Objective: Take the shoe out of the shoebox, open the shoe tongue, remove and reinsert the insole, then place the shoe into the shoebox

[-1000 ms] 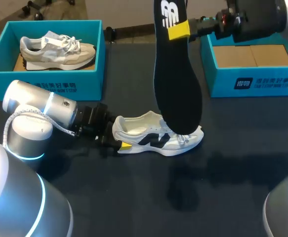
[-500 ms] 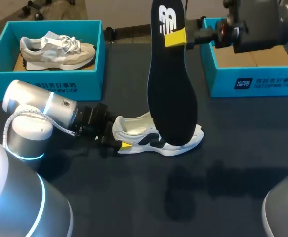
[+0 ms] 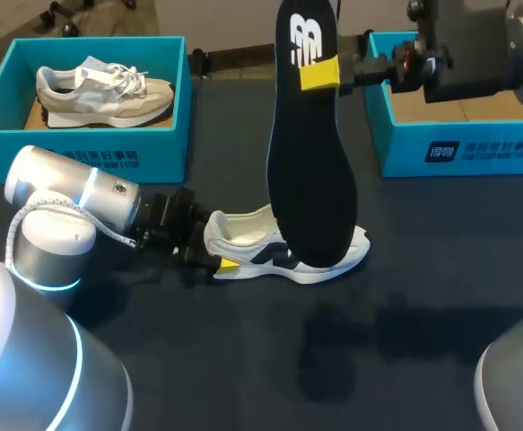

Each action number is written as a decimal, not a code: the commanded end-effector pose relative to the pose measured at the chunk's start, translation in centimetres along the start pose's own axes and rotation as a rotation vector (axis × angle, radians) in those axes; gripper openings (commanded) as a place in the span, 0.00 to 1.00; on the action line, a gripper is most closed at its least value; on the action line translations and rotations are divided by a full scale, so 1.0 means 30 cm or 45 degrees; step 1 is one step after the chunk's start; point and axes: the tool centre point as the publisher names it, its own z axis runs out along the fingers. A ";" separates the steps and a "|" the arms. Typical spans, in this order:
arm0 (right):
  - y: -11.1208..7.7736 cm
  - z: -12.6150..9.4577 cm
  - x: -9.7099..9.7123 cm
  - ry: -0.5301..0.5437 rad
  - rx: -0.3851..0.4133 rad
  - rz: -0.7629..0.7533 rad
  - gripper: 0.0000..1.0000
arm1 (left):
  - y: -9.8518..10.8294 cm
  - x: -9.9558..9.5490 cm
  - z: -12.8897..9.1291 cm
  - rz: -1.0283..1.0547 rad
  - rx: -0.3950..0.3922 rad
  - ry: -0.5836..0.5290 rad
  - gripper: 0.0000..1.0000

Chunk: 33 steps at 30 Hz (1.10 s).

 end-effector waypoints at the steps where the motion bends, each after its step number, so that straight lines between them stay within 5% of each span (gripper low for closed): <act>1: 0.002 0.008 -0.002 -0.002 0.001 0.003 0.00 | 0.011 -0.001 0.009 -0.001 -0.002 -0.002 0.00; 12: 0.002 0.008 -0.002 -0.002 0.001 0.003 0.00 | 0.011 -0.001 0.009 -0.001 -0.002 -0.002 0.00; 13: 0.002 0.008 -0.002 -0.002 0.001 0.003 0.00 | 0.011 -0.001 0.009 -0.001 -0.002 -0.002 0.18; 15: 0.002 0.008 -0.002 -0.002 0.001 0.003 0.00 | 0.011 0.006 0.000 -0.001 -0.004 0.014 0.78; 16: 0.002 0.008 -0.002 -0.002 0.001 0.003 0.00 | 0.010 0.009 -0.003 0.000 -0.009 0.013 1.00; 27: 0.002 0.008 -0.002 -0.002 0.001 0.003 0.00 | -0.028 0.022 -0.054 0.020 -0.113 0.018 1.00; 33: 0.002 0.008 -0.002 -0.002 0.001 0.003 0.00 | -0.046 0.022 -0.114 0.014 -0.273 -0.019 1.00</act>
